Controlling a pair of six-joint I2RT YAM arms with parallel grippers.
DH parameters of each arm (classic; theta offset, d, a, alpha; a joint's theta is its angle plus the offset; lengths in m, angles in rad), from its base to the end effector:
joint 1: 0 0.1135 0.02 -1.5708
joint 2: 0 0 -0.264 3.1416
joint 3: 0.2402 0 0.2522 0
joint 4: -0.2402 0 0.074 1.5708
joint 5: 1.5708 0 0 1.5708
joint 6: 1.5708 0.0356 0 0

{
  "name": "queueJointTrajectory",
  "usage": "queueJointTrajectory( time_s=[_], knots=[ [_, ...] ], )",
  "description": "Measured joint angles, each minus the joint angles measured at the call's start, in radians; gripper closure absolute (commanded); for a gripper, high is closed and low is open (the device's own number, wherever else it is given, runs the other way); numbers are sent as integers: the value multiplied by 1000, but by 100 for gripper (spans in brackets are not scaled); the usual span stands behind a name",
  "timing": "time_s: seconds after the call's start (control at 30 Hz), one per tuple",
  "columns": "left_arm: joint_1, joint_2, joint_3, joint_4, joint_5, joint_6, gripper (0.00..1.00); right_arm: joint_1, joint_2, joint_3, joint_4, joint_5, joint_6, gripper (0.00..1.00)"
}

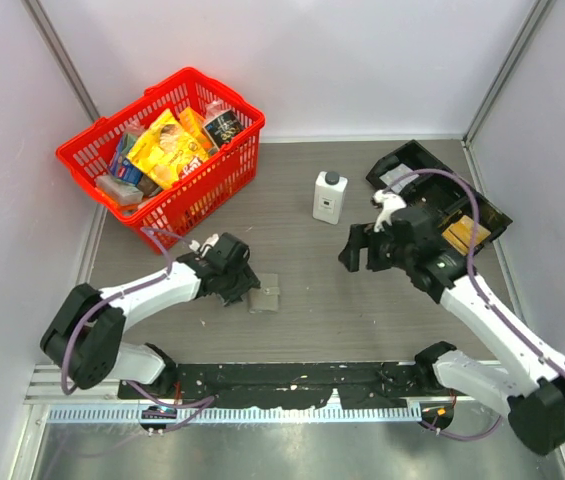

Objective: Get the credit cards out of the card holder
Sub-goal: Move the card holder to the center of the board, then open the card holder at the center of the board.

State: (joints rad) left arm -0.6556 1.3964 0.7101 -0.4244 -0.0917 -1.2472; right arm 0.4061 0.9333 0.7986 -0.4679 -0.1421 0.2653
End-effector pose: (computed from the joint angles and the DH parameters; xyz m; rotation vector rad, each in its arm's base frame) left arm 0.2004 -0.1500 0.1666 -0.8346 2.6369 -0.4537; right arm 0.1851 0.0851 0.2903 -0.2385 2.2040 0.5326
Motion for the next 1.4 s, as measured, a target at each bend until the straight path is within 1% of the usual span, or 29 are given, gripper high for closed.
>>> queueJointTrajectory(
  time_s=[0.03, 0.1, 0.23, 0.3, 0.33, 0.43, 0.5, 0.6, 0.73, 0.8, 0.97, 1.13, 1.27, 1.4],
  knots=[
    [0, -20, 0, -9, -9, 10, 39, 35, 32, 0, -4, 5, 11, 14],
    [0, -73, -2, -25, -22, 31, 43, 116, 97, 0, -9, 27, 42, 17],
    [0, -203, -8, -62, -32, 93, 59, 282, 229, 2, 2, 102, 125, 25],
    [0, -236, -8, -72, -31, 122, 65, 351, 288, 12, 10, 135, 167, 28],
    [0, -243, -8, -72, -28, 140, 70, 387, 323, 24, 18, 155, 190, 30],
    [0, -230, -10, -70, -5, 183, 77, 474, 436, 87, 50, 215, 246, 37],
    [0, -197, -11, -62, 19, 208, 79, 513, 504, 138, 69, 250, 273, 41],
    [0, -140, -11, -51, 49, 240, 80, 551, 581, 202, 98, 285, 309, 46],
    [-1, -91, -13, -35, 85, 263, 83, 581, 671, 264, 124, 310, 347, 50],
    [-2, -70, -16, -26, 104, 266, 84, 589, 713, 285, 132, 313, 365, 53],
    [-2, -21, -22, 6, 136, 270, 82, 594, 798, 314, 145, 313, 389, 53],
    [-2, -7, -22, 23, 156, 277, 82, 594, 857, 352, 143, 315, 392, 54],
    [-2, -7, -22, 24, 157, 275, 75, 596, 869, 357, 137, 321, 391, 54],
    [-2, -27, -25, 23, 153, 256, 64, 600, 882, 361, 127, 345, 380, 54]
  ],
)
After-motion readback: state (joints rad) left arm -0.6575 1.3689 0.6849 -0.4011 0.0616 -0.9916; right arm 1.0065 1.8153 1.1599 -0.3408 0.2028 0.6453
